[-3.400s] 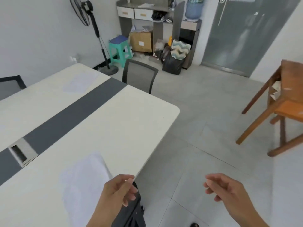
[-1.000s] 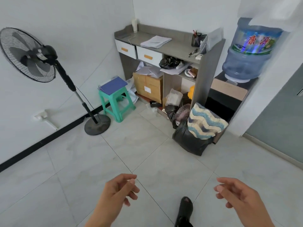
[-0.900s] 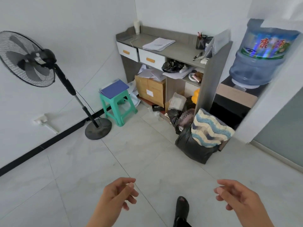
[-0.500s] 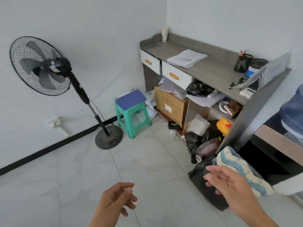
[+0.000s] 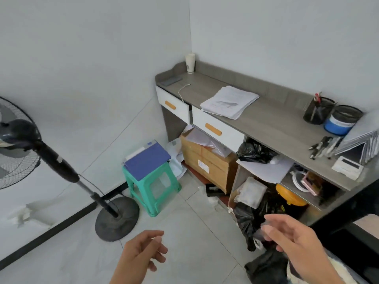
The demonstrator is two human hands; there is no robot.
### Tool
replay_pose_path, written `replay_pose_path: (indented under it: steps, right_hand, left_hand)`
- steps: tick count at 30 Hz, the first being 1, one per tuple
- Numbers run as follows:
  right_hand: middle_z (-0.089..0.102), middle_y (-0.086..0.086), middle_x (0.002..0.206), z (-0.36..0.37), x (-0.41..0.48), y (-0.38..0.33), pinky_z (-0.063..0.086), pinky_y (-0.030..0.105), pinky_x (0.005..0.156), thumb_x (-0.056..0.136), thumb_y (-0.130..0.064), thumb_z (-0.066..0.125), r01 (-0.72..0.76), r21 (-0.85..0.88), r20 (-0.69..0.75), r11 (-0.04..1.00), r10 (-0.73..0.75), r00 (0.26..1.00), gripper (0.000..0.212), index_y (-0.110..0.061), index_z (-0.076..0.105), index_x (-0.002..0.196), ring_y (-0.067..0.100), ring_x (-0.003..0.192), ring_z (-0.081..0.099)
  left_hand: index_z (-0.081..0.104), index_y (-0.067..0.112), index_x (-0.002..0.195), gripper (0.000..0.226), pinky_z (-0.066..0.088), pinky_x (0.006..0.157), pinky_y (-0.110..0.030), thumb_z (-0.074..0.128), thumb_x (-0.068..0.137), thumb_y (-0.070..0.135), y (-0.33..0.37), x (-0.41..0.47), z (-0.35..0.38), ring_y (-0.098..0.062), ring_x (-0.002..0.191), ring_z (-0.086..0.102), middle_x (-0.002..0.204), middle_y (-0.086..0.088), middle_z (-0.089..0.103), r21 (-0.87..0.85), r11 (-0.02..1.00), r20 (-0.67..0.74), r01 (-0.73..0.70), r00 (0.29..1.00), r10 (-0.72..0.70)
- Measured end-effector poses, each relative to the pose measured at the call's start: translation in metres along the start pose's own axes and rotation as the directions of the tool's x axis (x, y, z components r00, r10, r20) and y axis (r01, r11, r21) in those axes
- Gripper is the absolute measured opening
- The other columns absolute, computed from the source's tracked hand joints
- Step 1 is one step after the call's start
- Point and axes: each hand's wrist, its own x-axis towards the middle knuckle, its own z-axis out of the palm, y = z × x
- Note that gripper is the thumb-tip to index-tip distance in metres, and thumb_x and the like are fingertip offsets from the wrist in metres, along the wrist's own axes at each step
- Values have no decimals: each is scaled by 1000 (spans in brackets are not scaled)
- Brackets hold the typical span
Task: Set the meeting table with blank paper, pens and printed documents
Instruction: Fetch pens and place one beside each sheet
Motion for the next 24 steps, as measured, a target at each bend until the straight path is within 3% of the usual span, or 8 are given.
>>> replay_pose_path:
  steps: [5,10,14,20,24]
  right_hand:
    - [75,6,82,-12,55,-19,50,15,52,87,-6,67,-21,15,-154,1000,23,988,16,-19,69,97,11,69,70]
    - [76,0,80,-30,116,-12,50,22,56,87,-8,68,-90,68,-253,994,105,962,17,-22,70,97,23,78,72]
    - [76,-4,83,-53,177,-17,48,24,66,87,-14,69,-103,82,-352,991,126,928,17,-24,70,100,11,76,71]
    - [69,-7,98,-105,272,-38,48,29,79,89,-23,67,-133,-127,-596,983,31,802,20,-24,64,109,9,89,63]
    - [62,0,125,-141,321,-40,45,38,92,89,-34,65,-316,-315,-716,895,-5,698,44,-20,55,129,20,115,56]
  left_hand:
    - [68,4,96,16,45,43,-26,53,93,-1,62,101,25,-22,55,65,69,-16,72,66,995,163,-78,984,66]
    - [68,1,97,16,44,41,-24,53,93,-2,97,182,67,-21,54,64,67,-15,71,93,992,295,-86,954,55]
    - [68,2,98,15,45,42,-24,53,93,-1,126,241,97,-22,55,64,70,-17,71,143,987,359,-76,933,20]
    - [69,3,99,16,47,45,-28,54,92,0,181,326,141,-26,59,65,73,-21,72,217,968,421,-123,907,21]
    - [68,3,99,15,48,49,-31,55,93,2,203,369,169,-27,61,65,75,-21,72,232,967,496,-110,868,-20]
